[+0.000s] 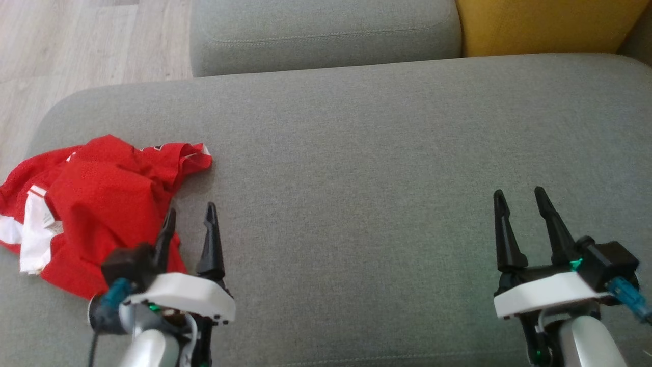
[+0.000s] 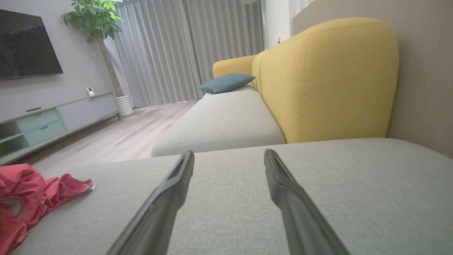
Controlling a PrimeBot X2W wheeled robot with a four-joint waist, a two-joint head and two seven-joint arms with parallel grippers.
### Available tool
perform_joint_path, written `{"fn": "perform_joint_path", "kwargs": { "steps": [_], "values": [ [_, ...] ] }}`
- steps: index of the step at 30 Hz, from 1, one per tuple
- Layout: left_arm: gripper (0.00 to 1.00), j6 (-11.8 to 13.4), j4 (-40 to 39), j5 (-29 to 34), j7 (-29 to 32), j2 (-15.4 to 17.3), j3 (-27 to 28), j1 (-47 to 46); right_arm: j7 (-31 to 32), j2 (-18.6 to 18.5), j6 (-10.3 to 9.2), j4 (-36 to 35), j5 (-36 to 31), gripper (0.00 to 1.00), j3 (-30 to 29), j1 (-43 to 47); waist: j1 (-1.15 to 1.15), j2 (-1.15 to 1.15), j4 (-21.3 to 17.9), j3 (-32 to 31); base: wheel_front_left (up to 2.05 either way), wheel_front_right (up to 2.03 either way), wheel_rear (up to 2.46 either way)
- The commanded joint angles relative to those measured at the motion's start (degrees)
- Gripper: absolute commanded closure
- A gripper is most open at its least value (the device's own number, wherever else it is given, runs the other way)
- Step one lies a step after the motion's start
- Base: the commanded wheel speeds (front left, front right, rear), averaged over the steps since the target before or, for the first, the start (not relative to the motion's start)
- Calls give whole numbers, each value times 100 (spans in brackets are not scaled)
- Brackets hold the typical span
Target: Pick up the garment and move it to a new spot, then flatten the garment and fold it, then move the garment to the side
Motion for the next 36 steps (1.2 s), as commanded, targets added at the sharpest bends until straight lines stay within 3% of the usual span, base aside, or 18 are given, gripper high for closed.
{"fn": "perform_joint_path", "kwargs": {
  "steps": [1, 13, 17, 22, 27, 36],
  "values": [
    [0, 82, -230, 197, -98, 129, 57, -374, -84, -41, 18, -252, -209, 0, 138, -237, 0, 0, 3, -4, 0, 0, 0],
    [0, 750, -304, 908, -302, 453, -616, -486, -286, -46, 19, -337, -976, 0, 294, -152, 0, 0, 20, -45, 0, 0, 0],
    [0, 797, -525, 890, -370, 394, -584, -442, -354, -47, 20, -420, -836, 0, 326, -123, 0, 0, 25, -45, 0, 0, 0],
    [0, 639, -736, 1017, -455, 246, -360, -301, -438, -49, 21, -471, -184, 0, 281, -71, 0, 0, 33, -50, 0, 0, 0],
    [0, 311, -779, 1197, -541, -22, -28, -108, -523, -51, 22, -451, 451, 0, 226, -35, 0, 0, 26, -57, 0, 0, 0],
    [0, -268, -714, 1917, -677, -375, 366, 57, -658, -54, 23, -326, 291, 0, 385, 45, 0, 0, -10, -57, 0, 0, 0]
  ]
}}
